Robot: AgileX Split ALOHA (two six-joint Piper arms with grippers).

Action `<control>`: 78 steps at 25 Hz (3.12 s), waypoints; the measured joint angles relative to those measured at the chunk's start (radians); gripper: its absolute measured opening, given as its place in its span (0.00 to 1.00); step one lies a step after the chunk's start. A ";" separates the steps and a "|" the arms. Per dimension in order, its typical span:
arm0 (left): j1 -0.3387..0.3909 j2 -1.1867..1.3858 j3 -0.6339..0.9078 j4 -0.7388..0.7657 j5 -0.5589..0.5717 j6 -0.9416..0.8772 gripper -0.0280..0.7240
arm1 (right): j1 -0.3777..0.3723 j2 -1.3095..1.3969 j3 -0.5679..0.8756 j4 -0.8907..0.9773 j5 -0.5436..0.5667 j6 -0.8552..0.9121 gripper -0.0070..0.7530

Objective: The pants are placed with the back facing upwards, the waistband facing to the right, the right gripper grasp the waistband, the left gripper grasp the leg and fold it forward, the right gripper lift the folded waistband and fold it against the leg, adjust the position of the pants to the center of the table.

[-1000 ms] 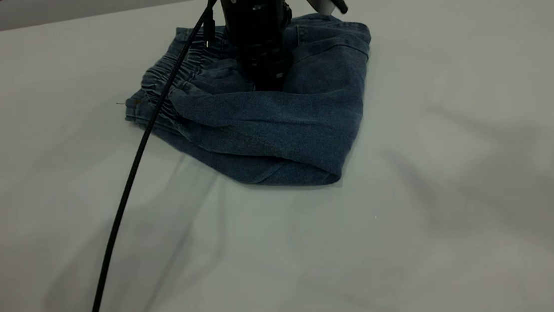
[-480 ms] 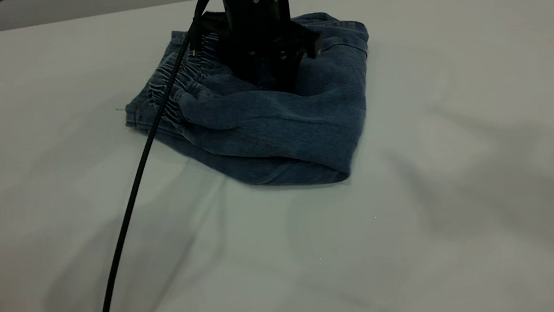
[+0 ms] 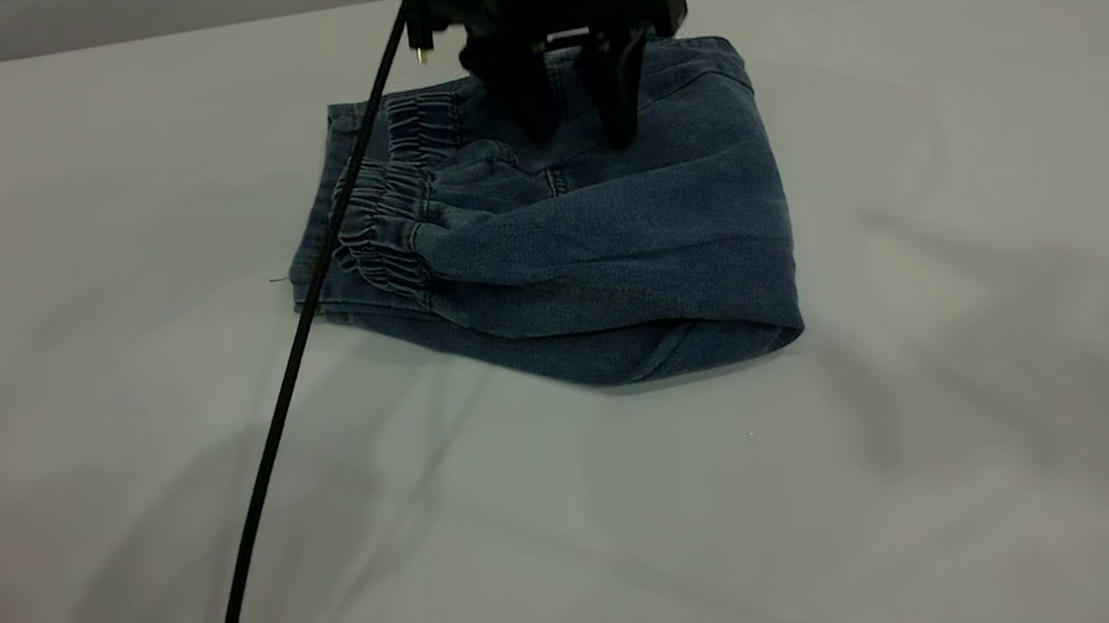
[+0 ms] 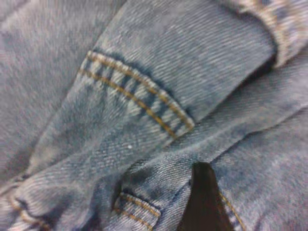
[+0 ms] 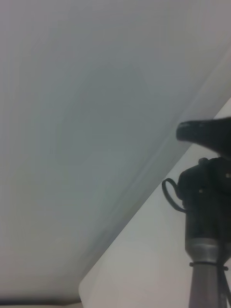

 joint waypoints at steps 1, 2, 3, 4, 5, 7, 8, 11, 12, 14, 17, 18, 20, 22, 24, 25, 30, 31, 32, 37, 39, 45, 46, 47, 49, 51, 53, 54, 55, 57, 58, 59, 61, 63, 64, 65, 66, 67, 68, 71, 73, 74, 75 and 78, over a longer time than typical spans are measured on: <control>0.000 -0.008 0.000 0.001 0.000 0.015 0.65 | 0.000 0.000 0.000 0.000 0.000 0.000 0.77; 0.000 -0.014 0.000 0.002 0.000 0.034 0.65 | 0.000 0.000 0.000 0.000 0.000 0.000 0.77; 0.000 -0.020 -0.001 0.003 0.000 0.054 0.65 | 0.000 0.000 0.000 0.000 0.000 0.000 0.77; 0.000 -0.027 -0.005 0.004 0.000 0.075 0.65 | 0.000 0.000 0.000 0.000 0.000 0.000 0.77; 0.000 -0.036 -0.006 0.006 0.000 0.094 0.65 | 0.000 0.000 0.000 0.000 0.000 0.000 0.77; 0.000 -0.057 -0.007 0.025 0.000 0.133 0.65 | 0.000 -0.003 0.000 0.000 0.002 0.000 0.77; 0.000 -0.071 -0.007 0.044 0.000 0.149 0.65 | 0.000 -0.008 0.000 0.000 0.009 0.000 0.77; 0.000 -0.126 -0.007 0.121 0.000 0.154 0.65 | 0.001 -0.043 0.000 0.004 0.032 -0.001 0.77; 0.000 -0.149 -0.007 0.140 0.001 0.147 0.65 | 0.001 -0.061 0.000 0.015 0.047 -0.001 0.77; 0.000 -0.192 -0.008 0.164 0.001 0.142 0.65 | 0.001 -0.098 0.000 0.043 0.070 -0.004 0.77; 0.000 -0.266 -0.008 0.164 0.002 0.143 0.65 | 0.001 -0.158 0.000 0.078 0.070 -0.030 0.77; 0.000 -0.295 -0.008 0.173 0.002 0.143 0.65 | 0.001 -0.179 -0.001 0.082 0.075 -0.040 0.77; 0.000 -0.352 -0.008 0.203 0.002 0.142 0.65 | 0.001 -0.214 -0.001 0.083 0.090 -0.063 0.77; 0.000 -0.416 -0.008 0.239 0.002 0.136 0.65 | 0.001 -0.242 -0.001 0.083 0.105 -0.071 0.77; 0.001 -0.474 -0.008 0.259 0.002 0.119 0.65 | 0.001 -0.268 -0.001 0.089 0.125 -0.088 0.77; 0.001 -0.506 -0.008 0.270 0.002 0.111 0.65 | 0.001 -0.284 -0.001 0.089 0.143 -0.088 0.77; 0.001 -0.674 0.015 0.264 0.002 0.087 0.65 | 0.001 -0.396 -0.001 0.122 0.257 -0.078 0.77; 0.001 -0.705 0.031 0.256 0.002 0.087 0.65 | 0.001 -0.419 -0.001 0.122 0.288 -0.062 0.77; 0.001 -0.743 0.055 0.256 0.001 0.084 0.65 | 0.001 -0.448 -0.001 0.122 0.327 -0.048 0.77; 0.001 -0.944 0.225 0.256 0.000 0.058 0.65 | 0.001 -0.582 0.002 0.144 0.476 0.019 0.77; 0.001 -1.029 0.319 0.254 -0.001 0.039 0.65 | 0.001 -0.633 0.025 0.164 0.483 0.037 0.77; 0.001 -1.297 0.609 0.188 -0.001 0.037 0.65 | 0.001 -0.805 0.196 0.162 0.483 0.052 0.77; 0.001 -1.344 0.658 0.176 0.000 0.037 0.65 | 0.001 -0.840 0.239 0.162 0.484 0.052 0.77; 0.001 -1.392 0.706 0.158 -0.001 0.037 0.65 | 0.001 -0.876 0.285 0.162 0.483 0.052 0.77; 0.001 -1.477 0.792 0.119 -0.001 0.037 0.65 | 0.001 -0.942 0.376 0.174 0.483 0.052 0.77; 0.001 -1.569 0.873 0.082 -0.001 0.049 0.65 | 0.001 -1.016 0.481 0.180 0.483 0.048 0.77; 0.001 -1.651 0.956 0.047 -0.001 0.074 0.65 | 0.001 -1.083 0.580 0.178 0.460 0.046 0.77; 0.001 -1.696 0.996 0.040 -0.001 0.087 0.65 | 0.001 -1.119 0.633 0.178 0.431 0.040 0.77; 0.001 -1.740 1.028 0.040 -0.001 0.096 0.65 | 0.001 -1.154 0.677 0.178 0.405 0.035 0.77; 0.001 -1.819 1.100 0.052 0.000 0.100 0.65 | 0.001 -1.214 0.776 0.177 0.377 0.020 0.77; 0.001 -1.860 1.128 0.056 -0.001 0.100 0.65 | 0.001 -1.237 0.821 0.177 0.364 0.016 0.77; 0.001 -1.898 1.161 0.060 0.000 0.099 0.65 | 0.001 -1.252 0.856 0.176 0.357 0.008 0.77; 0.001 -1.959 1.220 0.068 0.000 0.092 0.65 | 0.001 -1.257 0.930 0.167 0.360 -0.011 0.77; 0.001 -2.010 1.268 0.079 0.000 0.078 0.65 | 0.001 -1.255 0.979 0.149 0.354 -0.016 0.77; 0.001 -2.033 1.292 0.083 -0.001 0.070 0.65 | 0.001 -1.255 0.997 0.144 0.351 -0.016 0.77; 0.001 -2.053 1.311 0.083 -0.001 0.067 0.65 | 0.001 -1.255 1.010 0.137 0.352 -0.016 0.77; 0.001 -2.072 1.332 0.082 -0.001 0.067 0.65 | 0.001 -1.255 1.018 0.135 0.355 -0.016 0.77; 0.001 -2.088 1.352 0.082 -0.001 0.067 0.65 | 0.001 -1.255 1.026 0.136 0.359 -0.016 0.77; 0.001 -2.105 1.371 0.079 -0.003 0.068 0.65 | 0.001 -1.255 1.036 0.137 0.360 -0.016 0.77; 0.001 -2.152 1.418 0.066 -0.002 0.062 0.65 | 0.001 -1.255 1.070 0.138 0.364 -0.007 0.77; 0.001 -2.187 1.449 0.050 -0.002 0.049 0.65 | 0.001 -1.255 1.091 0.137 0.366 -0.001 0.77; 0.001 -2.202 1.468 0.039 -0.003 0.045 0.65 | 0.001 -1.255 1.092 0.135 0.367 -0.001 0.77; 0.001 -2.221 1.488 0.033 -0.002 0.045 0.65 | 0.001 -1.255 1.088 0.136 0.365 0.000 0.77; 0.001 -2.282 1.549 0.011 -0.003 0.045 0.65 | 0.001 -1.255 1.088 0.137 0.364 0.001 0.77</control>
